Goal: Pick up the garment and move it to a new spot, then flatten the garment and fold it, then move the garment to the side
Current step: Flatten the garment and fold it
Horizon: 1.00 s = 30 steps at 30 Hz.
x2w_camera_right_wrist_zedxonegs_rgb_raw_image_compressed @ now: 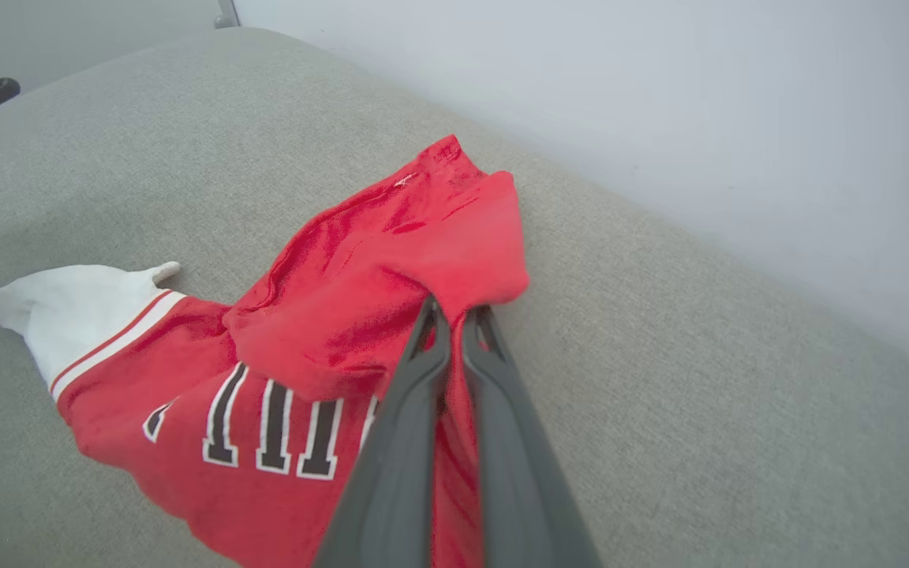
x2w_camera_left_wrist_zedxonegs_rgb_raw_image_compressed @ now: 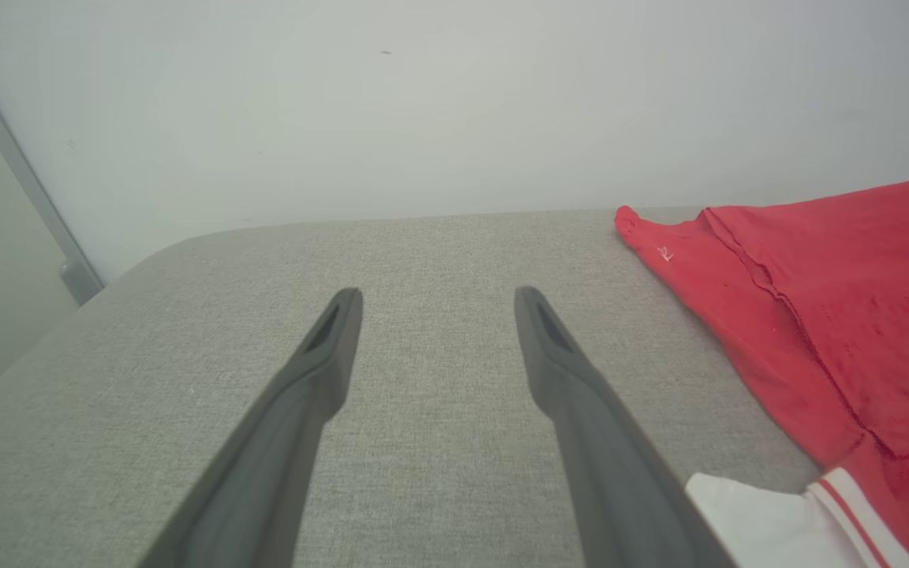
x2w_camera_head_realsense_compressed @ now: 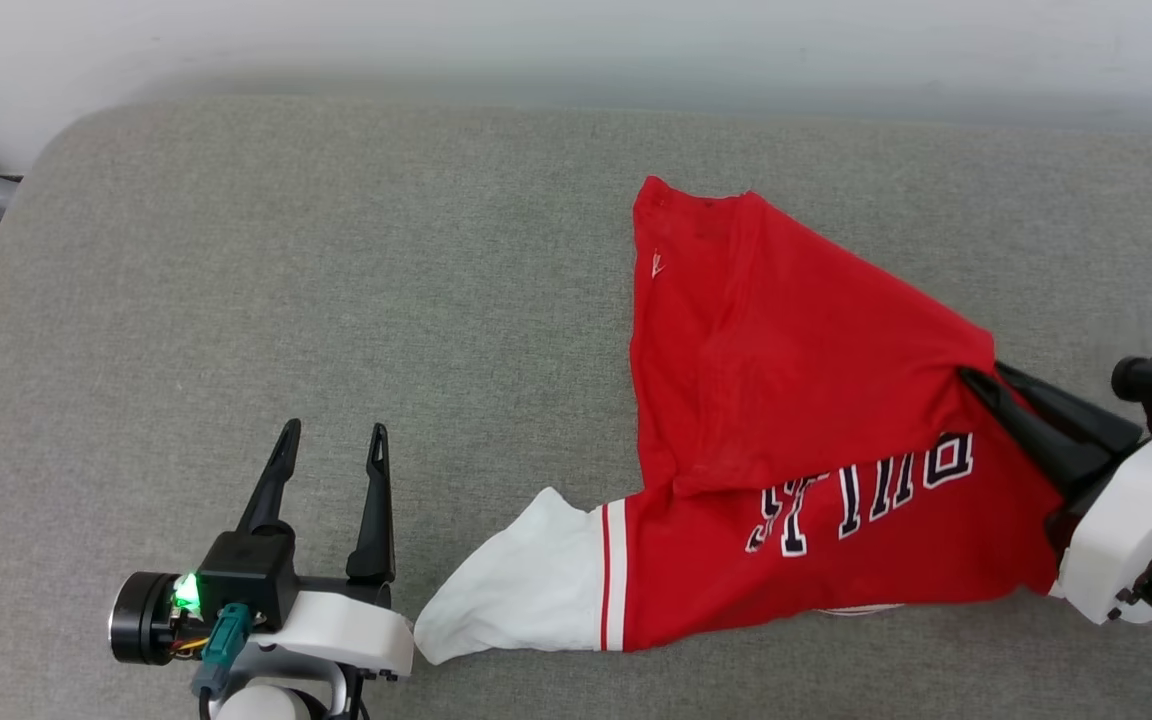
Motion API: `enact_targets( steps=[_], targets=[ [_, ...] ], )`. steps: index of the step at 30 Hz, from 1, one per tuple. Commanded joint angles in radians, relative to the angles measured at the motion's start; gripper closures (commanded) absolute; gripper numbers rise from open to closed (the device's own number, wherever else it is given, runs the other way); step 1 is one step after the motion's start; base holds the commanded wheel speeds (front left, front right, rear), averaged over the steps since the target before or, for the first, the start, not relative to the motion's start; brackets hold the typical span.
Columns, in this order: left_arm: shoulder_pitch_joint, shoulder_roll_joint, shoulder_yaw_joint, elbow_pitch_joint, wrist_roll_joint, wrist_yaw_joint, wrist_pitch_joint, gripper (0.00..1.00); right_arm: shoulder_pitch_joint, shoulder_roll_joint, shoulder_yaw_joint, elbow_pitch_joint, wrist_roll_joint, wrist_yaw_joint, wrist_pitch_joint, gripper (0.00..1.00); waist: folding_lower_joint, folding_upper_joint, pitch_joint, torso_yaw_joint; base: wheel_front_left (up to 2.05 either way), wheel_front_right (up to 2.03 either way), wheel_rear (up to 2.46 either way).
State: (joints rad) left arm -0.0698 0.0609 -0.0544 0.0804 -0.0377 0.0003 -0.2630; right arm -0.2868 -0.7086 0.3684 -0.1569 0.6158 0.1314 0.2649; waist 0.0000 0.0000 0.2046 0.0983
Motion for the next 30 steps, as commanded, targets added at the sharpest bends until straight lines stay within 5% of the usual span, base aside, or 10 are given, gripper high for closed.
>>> enact_targets(
  steps=[1, 13, 22, 30],
  targets=[
    [-0.001, -0.001, -0.002, -0.002, 0.005, -0.002, -0.003, 0.00, -0.003, 0.015, -0.021, -0.017, -0.013, -0.001, 0.010, 1.00, 0.0000, 0.0000, 0.007, 0.006, 0.00, 0.00, 0.00],
    [-0.055, -0.008, -0.026, -0.009, -0.013, -0.004, -0.003, 0.00, -0.151, 0.066, -0.089, 0.050, -0.063, -0.001, 0.044, 1.00, 0.0000, 0.0000, 0.106, 0.069, 0.00, 0.00, 0.00],
    [-0.106, -0.010, -0.049, -0.020, -0.028, -0.001, -0.003, 0.00, -0.386, 0.066, -0.008, 0.295, -0.057, -0.001, 0.080, 1.00, 0.0000, 0.0000, 0.193, 0.110, 0.00, 0.00, 0.00],
    [-0.153, -0.011, -0.086, -0.016, -0.048, 0.007, -0.003, 0.00, -0.597, 0.114, 0.112, 0.642, -0.084, -0.001, 0.121, 1.00, 0.0000, 0.0000, 0.250, 0.148, 0.00, 0.00, 0.00]
  ],
)
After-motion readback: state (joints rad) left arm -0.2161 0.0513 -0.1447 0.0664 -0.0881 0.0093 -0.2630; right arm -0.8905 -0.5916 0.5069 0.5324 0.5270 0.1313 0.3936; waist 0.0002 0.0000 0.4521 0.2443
